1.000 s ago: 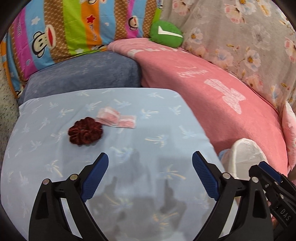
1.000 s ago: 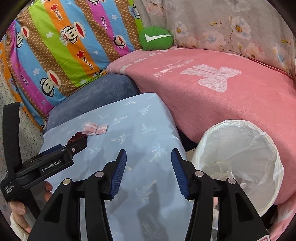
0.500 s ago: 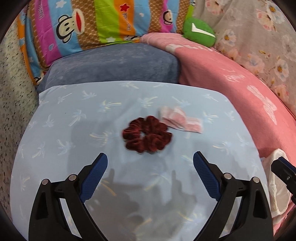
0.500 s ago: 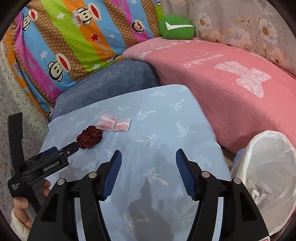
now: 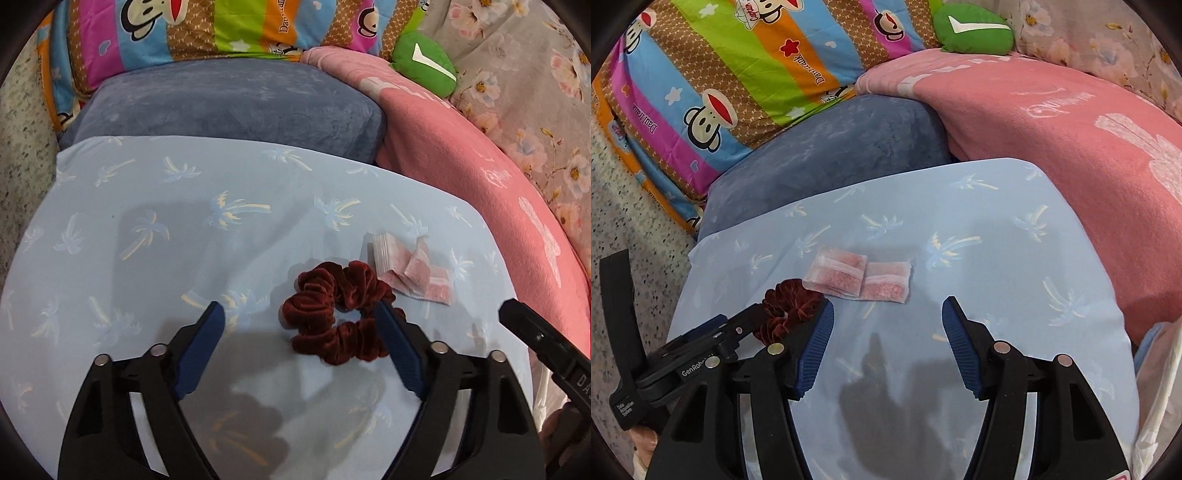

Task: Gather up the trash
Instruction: 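Move both tools back toward the dark red scrunchie and pink packets, then grasp the dark red scrunchie with the left tool while the right tool grasps the pink packets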

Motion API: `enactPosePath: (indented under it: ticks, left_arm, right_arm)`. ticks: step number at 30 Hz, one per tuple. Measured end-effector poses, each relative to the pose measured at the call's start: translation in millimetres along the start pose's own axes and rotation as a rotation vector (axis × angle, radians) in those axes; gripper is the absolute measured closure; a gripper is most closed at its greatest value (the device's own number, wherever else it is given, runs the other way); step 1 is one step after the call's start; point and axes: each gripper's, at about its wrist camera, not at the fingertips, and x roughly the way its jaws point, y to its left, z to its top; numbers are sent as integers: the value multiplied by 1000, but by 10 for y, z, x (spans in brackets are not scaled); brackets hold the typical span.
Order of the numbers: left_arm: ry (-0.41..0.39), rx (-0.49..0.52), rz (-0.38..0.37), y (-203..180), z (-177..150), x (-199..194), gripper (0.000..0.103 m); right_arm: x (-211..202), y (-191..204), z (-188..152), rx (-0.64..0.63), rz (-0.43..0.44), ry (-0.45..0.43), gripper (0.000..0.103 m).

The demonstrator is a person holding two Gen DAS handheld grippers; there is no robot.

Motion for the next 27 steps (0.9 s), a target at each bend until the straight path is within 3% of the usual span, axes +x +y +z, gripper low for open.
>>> enactPosePath:
  ticks: [7,9,15,19,22,27]
  left_arm:
    - [38,17,-20,-27,40,150,46]
    - [56,12,-21,-14,37,201,55]
    - [55,11,-55,7,12,194,66]
    - [55,21,-66,10,12,192,73]
    - [56,30,-73,6,-2,178,79]
    - [55,41,-72,-42,-54,140,82]
  right_arm:
    - [340,147,189,3,11,13,43]
    - [428,205,203,-5,26,25,43]
    - [701,341,170,-58,26,70,46]
    - [801,334,132,-52,21,84,69]
    - [788,286,108,-33,43,100,92]
    - [616,98,-31,28,51,84,93]
